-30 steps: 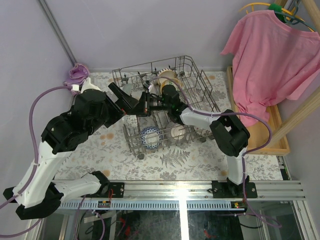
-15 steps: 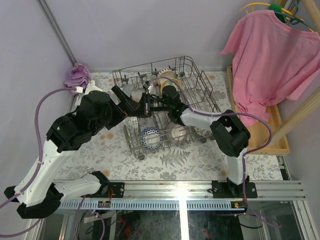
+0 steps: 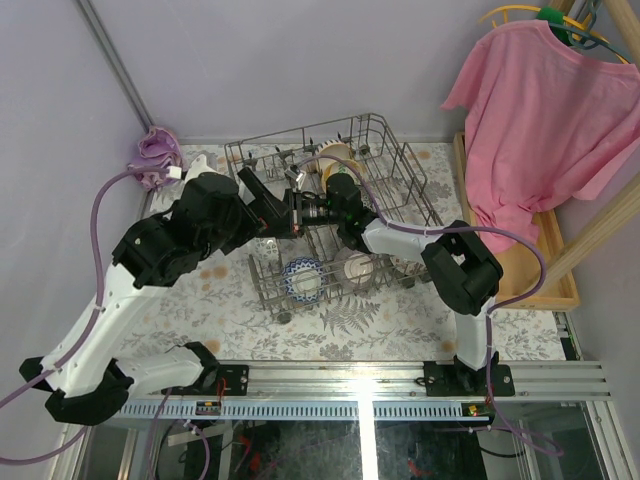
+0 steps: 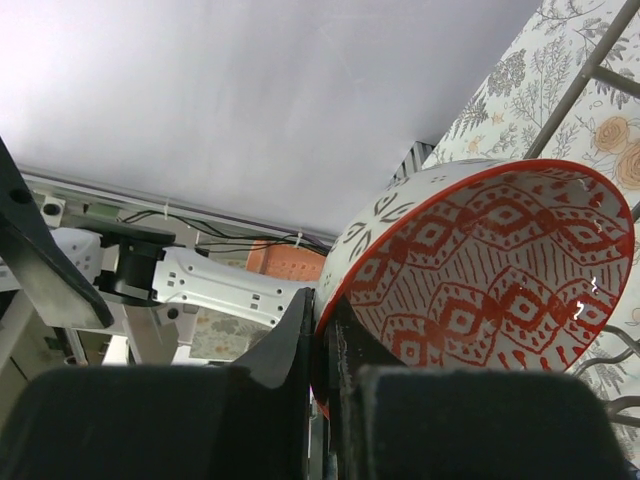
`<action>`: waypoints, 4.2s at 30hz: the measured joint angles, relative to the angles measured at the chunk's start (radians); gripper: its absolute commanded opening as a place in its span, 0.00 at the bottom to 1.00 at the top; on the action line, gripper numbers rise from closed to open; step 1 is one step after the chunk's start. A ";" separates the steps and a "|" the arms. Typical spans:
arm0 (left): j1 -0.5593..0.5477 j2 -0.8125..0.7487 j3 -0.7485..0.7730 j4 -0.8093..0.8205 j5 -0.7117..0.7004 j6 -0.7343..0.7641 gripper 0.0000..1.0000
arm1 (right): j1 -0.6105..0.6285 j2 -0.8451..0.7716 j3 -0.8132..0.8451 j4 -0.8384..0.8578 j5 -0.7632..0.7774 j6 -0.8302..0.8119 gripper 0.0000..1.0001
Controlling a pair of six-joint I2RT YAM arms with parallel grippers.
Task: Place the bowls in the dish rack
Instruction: Place the bowl in the dish rack.
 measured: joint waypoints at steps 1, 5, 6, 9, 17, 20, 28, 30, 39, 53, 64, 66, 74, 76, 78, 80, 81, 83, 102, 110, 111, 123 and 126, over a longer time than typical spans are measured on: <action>0.000 0.009 0.008 -0.001 0.000 0.002 1.00 | 0.000 0.000 0.000 -0.002 -0.003 -0.010 0.00; 0.000 0.017 0.024 -0.002 -0.002 0.005 1.00 | 0.000 -0.007 -0.002 -0.014 -0.011 -0.056 0.00; 0.000 0.014 0.023 -0.001 -0.002 0.005 1.00 | 0.000 -0.009 -0.004 -0.016 -0.012 -0.064 0.00; 0.000 -0.016 0.002 0.010 -0.002 0.000 1.00 | 0.000 -0.012 -0.011 -0.010 -0.013 -0.068 0.00; 0.002 -0.074 -0.034 0.011 -0.002 -0.011 1.00 | -0.001 -0.015 -0.040 0.028 -0.019 -0.029 0.00; 0.006 -0.073 -0.034 0.011 -0.002 -0.010 1.00 | -0.003 -0.035 -0.071 0.042 -0.021 -0.018 0.00; 0.006 -0.062 -0.034 0.010 -0.002 -0.009 1.00 | -0.019 -0.035 -0.137 0.183 -0.049 0.075 0.00; 0.006 -0.060 -0.034 0.010 -0.002 -0.009 1.00 | -0.022 -0.029 -0.136 0.209 -0.054 0.099 0.00; 0.007 -0.051 -0.034 0.010 -0.001 -0.009 1.00 | -0.033 0.003 -0.138 0.306 -0.074 0.212 0.00; 0.008 -0.051 -0.040 0.011 -0.003 0.001 1.00 | -0.034 -0.093 -0.088 -0.026 -0.061 -0.001 0.00; 0.008 -0.084 -0.075 0.011 -0.004 0.001 1.00 | -0.019 -0.113 -0.172 -0.050 -0.023 -0.018 0.00; 0.008 -0.087 -0.079 0.011 -0.004 0.002 1.00 | -0.014 -0.113 -0.172 -0.067 -0.015 -0.027 0.00; 0.009 -0.086 -0.079 0.011 -0.004 0.012 1.00 | 0.002 -0.113 -0.172 -0.111 0.018 -0.065 0.00; 0.012 -0.087 -0.079 0.011 -0.004 0.013 1.00 | 0.009 -0.113 -0.172 -0.128 0.029 -0.072 0.00; 0.013 -0.086 -0.079 0.011 -0.004 0.016 1.00 | 0.016 -0.113 -0.172 -0.148 0.039 -0.081 0.00; 0.013 -0.086 -0.079 0.011 -0.003 0.020 1.00 | 0.022 -0.111 -0.171 -0.163 0.047 -0.091 0.00; 0.013 -0.085 -0.079 0.011 -0.003 0.021 1.00 | 0.025 -0.111 -0.170 -0.171 0.051 -0.096 0.00; 0.013 -0.084 -0.079 0.011 -0.003 0.026 1.00 | 0.030 -0.111 -0.170 -0.186 0.061 -0.105 0.03; 0.016 -0.082 -0.085 0.013 -0.001 0.031 1.00 | 0.047 -0.102 -0.163 -0.256 0.094 -0.177 0.14; 0.019 -0.082 -0.087 0.014 -0.001 0.031 1.00 | 0.052 -0.102 -0.162 -0.350 0.139 -0.248 0.42; 0.019 -0.082 -0.089 0.014 -0.001 0.031 1.00 | 0.052 -0.102 -0.162 -0.369 0.143 -0.256 0.43; 0.019 -0.089 -0.107 0.022 0.003 0.031 1.00 | 0.091 -0.136 -0.127 -0.527 0.183 -0.372 0.62; 0.019 -0.092 -0.108 0.021 0.003 0.031 1.00 | 0.091 -0.151 -0.095 -0.590 0.201 -0.406 0.70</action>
